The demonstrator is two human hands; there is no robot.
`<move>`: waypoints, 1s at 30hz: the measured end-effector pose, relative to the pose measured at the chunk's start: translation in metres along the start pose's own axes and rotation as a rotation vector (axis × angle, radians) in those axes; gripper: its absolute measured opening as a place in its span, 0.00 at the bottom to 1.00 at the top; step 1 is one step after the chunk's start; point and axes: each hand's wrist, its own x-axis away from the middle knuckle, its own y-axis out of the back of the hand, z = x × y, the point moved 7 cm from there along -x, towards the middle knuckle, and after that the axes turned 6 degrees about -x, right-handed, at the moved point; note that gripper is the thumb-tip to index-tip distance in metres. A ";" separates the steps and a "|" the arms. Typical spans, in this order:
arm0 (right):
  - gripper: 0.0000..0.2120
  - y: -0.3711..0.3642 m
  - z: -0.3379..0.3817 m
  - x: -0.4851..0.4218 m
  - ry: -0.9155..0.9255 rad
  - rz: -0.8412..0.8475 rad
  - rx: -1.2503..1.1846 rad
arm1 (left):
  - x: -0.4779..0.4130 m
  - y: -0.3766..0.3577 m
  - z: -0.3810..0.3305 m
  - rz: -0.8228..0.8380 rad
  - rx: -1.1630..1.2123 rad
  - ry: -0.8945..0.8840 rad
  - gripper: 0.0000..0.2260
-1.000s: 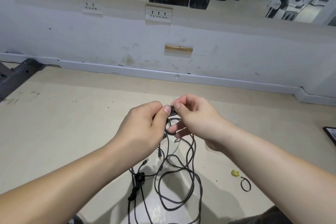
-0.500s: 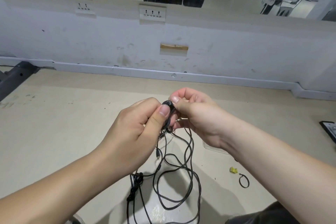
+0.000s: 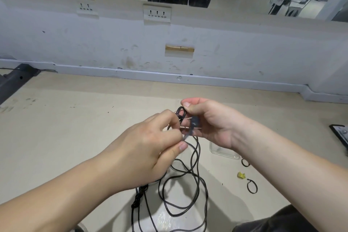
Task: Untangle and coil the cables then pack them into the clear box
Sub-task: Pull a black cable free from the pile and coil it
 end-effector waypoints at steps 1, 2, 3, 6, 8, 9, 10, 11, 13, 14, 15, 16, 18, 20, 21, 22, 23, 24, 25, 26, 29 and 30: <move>0.04 0.002 0.000 -0.001 0.003 -0.015 -0.006 | 0.003 -0.004 -0.001 0.031 -0.004 -0.018 0.13; 0.04 0.004 0.000 -0.001 0.012 -0.026 -0.002 | 0.005 -0.006 -0.002 0.047 0.052 -0.017 0.14; 0.04 0.005 0.001 -0.002 0.029 -0.034 0.008 | 0.005 -0.008 -0.002 0.039 0.162 0.023 0.15; 0.04 0.003 0.007 0.000 0.104 -0.004 0.031 | 0.001 0.001 0.019 -0.183 0.495 0.327 0.12; 0.05 -0.002 0.010 0.002 0.135 0.049 -0.008 | 0.003 -0.001 0.041 -0.260 0.694 0.604 0.05; 0.05 -0.004 0.012 0.004 0.147 0.075 -0.024 | 0.005 -0.008 0.048 -0.226 0.795 0.701 0.07; 0.05 -0.006 0.013 0.005 0.158 0.097 -0.029 | 0.006 -0.015 0.051 -0.169 0.888 0.762 0.08; 0.06 -0.008 0.013 0.006 0.168 0.116 -0.020 | 0.007 -0.022 0.051 -0.110 0.964 0.797 0.07; 0.06 -0.010 0.014 0.009 0.185 0.138 0.022 | 0.008 -0.027 0.047 -0.051 1.021 0.798 0.03; 0.06 -0.011 0.014 0.010 0.195 0.143 0.048 | 0.008 -0.027 0.047 -0.051 1.015 0.789 0.02; 0.07 -0.011 0.015 0.011 0.207 0.146 0.076 | 0.008 -0.027 0.049 -0.066 0.998 0.788 0.02; 0.07 -0.012 0.015 0.011 0.218 0.151 0.106 | 0.009 -0.027 0.053 -0.086 0.967 0.795 0.02; 0.08 -0.013 0.017 0.013 0.234 0.165 0.172 | 0.011 -0.026 0.060 -0.137 0.891 0.819 0.01; 0.10 -0.016 0.018 0.015 0.250 0.178 0.299 | 0.012 -0.021 0.064 -0.199 0.843 0.838 0.02; 0.13 -0.016 0.018 0.016 0.257 0.176 0.372 | 0.011 -0.019 0.065 -0.217 0.819 0.842 0.03; 0.14 -0.017 0.016 0.016 0.264 0.168 0.422 | 0.011 -0.017 0.065 -0.220 0.795 0.840 0.03; 0.13 -0.017 0.014 0.016 0.269 0.160 0.445 | 0.011 -0.017 0.064 -0.209 0.780 0.834 0.03; 0.11 -0.018 0.012 0.017 0.274 0.159 0.460 | 0.010 -0.018 0.062 -0.185 0.776 0.823 0.04; 0.09 -0.020 0.011 0.017 0.282 0.164 0.481 | 0.010 -0.020 0.060 -0.153 0.779 0.813 0.05; 0.06 -0.021 0.010 0.018 0.291 0.173 0.510 | 0.010 -0.022 0.059 -0.115 0.780 0.808 0.06; 0.03 -0.025 0.011 0.019 0.307 0.201 0.574 | 0.009 -0.028 0.057 -0.021 0.852 0.848 0.09; 0.04 -0.025 0.011 0.019 0.297 0.207 0.575 | 0.009 -0.029 0.057 -0.005 0.929 0.875 0.10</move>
